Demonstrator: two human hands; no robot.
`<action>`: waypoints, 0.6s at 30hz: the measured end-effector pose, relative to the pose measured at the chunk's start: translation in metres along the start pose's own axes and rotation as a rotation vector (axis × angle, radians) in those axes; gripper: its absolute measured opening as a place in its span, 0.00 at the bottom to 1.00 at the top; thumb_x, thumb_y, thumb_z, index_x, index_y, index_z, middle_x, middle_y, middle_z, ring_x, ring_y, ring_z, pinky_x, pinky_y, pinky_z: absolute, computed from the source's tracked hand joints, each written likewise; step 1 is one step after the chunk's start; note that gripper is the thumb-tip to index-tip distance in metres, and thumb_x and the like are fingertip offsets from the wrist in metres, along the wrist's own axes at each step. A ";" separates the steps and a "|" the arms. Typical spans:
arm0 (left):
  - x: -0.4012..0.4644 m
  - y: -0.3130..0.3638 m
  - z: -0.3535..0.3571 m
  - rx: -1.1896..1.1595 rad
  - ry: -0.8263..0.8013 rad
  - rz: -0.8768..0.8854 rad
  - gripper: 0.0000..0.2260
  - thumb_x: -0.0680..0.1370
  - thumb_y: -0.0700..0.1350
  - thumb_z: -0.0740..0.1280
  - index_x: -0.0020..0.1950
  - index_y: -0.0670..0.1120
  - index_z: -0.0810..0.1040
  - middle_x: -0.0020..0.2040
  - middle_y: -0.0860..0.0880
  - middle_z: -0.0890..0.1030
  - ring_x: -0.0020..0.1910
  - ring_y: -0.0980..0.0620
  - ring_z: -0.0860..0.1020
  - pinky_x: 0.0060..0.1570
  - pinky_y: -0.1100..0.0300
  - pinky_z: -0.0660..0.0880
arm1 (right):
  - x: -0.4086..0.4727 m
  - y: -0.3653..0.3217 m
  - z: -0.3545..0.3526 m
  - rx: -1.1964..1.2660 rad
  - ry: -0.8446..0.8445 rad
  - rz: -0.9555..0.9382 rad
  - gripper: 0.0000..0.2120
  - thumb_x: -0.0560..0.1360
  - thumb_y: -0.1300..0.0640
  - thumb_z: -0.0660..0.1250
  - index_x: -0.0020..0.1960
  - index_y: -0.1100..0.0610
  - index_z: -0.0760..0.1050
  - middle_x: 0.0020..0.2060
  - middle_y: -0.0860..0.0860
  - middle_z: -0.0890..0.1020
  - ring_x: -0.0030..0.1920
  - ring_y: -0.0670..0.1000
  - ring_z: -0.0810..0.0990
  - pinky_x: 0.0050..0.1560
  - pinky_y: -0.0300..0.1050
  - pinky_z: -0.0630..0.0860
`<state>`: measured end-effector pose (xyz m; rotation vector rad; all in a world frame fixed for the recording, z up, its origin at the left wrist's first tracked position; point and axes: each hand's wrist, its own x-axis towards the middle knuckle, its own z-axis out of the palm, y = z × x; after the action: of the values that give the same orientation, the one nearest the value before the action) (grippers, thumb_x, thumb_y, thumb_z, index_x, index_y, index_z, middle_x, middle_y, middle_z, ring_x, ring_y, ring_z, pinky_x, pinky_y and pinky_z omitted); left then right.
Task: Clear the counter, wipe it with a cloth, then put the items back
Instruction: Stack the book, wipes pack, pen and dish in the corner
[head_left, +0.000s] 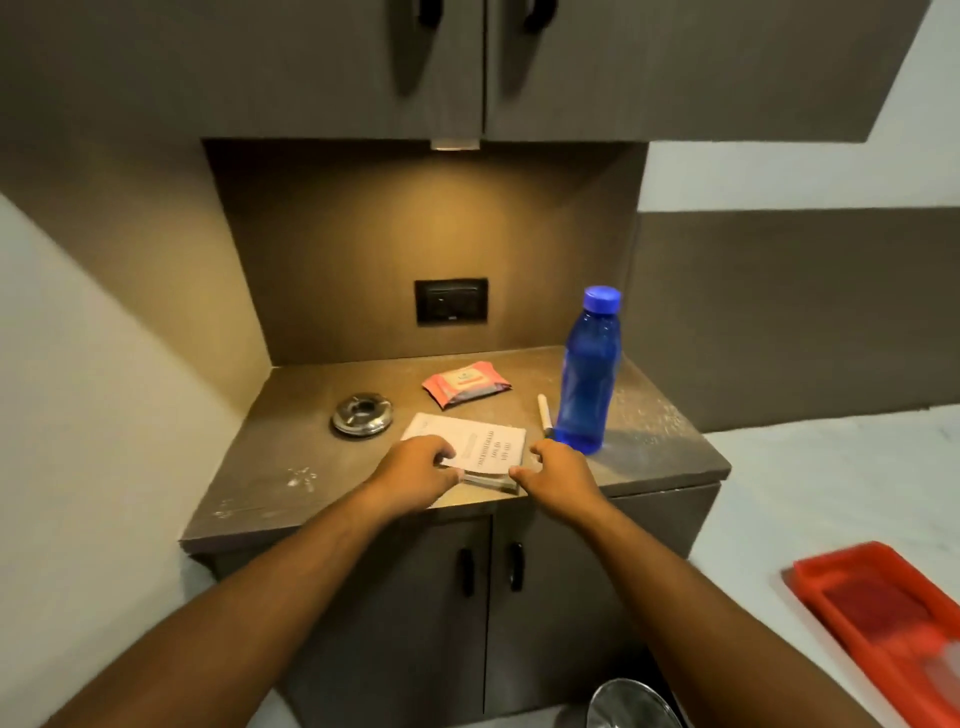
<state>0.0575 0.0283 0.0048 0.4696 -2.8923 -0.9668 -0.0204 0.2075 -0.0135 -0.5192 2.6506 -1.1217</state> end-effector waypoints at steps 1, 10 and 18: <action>0.002 -0.007 -0.007 0.015 0.018 -0.027 0.17 0.74 0.49 0.70 0.62 0.48 0.77 0.61 0.47 0.78 0.57 0.49 0.76 0.54 0.58 0.74 | 0.004 -0.005 0.005 -0.011 -0.019 0.001 0.22 0.76 0.54 0.68 0.68 0.58 0.70 0.66 0.55 0.77 0.64 0.54 0.77 0.56 0.43 0.77; 0.028 -0.032 -0.013 0.127 0.019 -0.111 0.19 0.76 0.47 0.68 0.66 0.48 0.74 0.67 0.46 0.75 0.64 0.47 0.74 0.60 0.54 0.73 | 0.063 -0.028 0.029 -0.282 -0.094 -0.051 0.20 0.77 0.53 0.67 0.66 0.57 0.71 0.62 0.55 0.78 0.59 0.54 0.78 0.41 0.37 0.71; 0.086 -0.028 0.001 0.224 0.001 -0.097 0.21 0.77 0.46 0.67 0.70 0.51 0.70 0.67 0.47 0.74 0.64 0.47 0.73 0.60 0.51 0.73 | 0.143 -0.020 0.035 -0.585 -0.349 -0.012 0.15 0.71 0.53 0.73 0.55 0.54 0.73 0.52 0.53 0.80 0.51 0.51 0.80 0.53 0.46 0.79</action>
<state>-0.0170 -0.0184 -0.0160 0.6280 -3.0161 -0.6531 -0.1349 0.1145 -0.0317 -0.7477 2.6201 -0.1989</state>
